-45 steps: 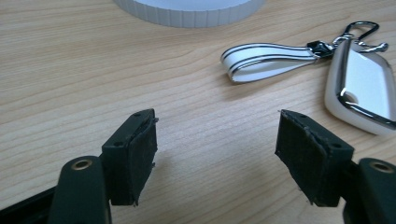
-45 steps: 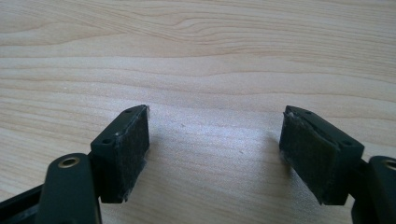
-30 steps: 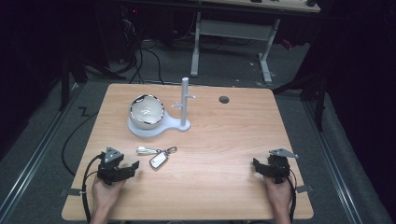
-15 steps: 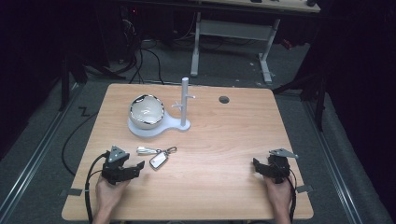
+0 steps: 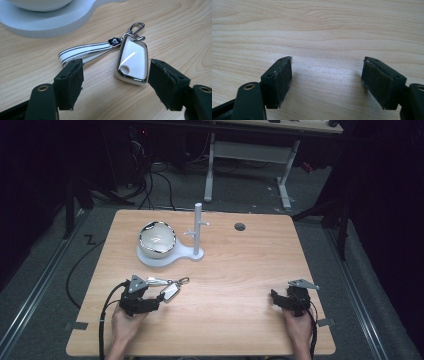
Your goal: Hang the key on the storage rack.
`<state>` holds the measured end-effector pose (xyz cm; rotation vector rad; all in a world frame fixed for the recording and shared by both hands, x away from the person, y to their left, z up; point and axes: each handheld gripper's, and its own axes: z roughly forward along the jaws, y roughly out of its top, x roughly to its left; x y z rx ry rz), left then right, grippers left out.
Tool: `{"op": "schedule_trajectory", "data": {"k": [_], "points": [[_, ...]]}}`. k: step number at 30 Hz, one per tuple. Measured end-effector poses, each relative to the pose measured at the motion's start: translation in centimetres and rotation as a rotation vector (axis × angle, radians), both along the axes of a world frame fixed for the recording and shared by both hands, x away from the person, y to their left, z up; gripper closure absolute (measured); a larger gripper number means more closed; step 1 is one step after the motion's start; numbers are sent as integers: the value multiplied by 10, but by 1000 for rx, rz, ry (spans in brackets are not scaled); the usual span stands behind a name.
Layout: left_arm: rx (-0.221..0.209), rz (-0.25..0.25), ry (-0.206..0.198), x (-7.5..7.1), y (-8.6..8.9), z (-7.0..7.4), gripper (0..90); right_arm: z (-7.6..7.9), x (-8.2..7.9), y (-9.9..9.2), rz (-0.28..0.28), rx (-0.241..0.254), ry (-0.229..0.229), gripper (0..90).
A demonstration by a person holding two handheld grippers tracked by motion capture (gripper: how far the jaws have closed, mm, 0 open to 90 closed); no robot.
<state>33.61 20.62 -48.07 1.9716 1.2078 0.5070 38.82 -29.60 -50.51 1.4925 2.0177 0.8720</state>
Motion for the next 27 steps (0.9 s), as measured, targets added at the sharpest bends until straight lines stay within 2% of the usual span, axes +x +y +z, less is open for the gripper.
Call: {"op": "schedule_trajectory", "data": {"k": [19,27], "points": [[9,-40,4,14,-25,-9,331,0,0,0,1,-1,-1,246],[49,-64,5,24,-38,-10,342,0,0,0,1,-1,-1,246]]}}
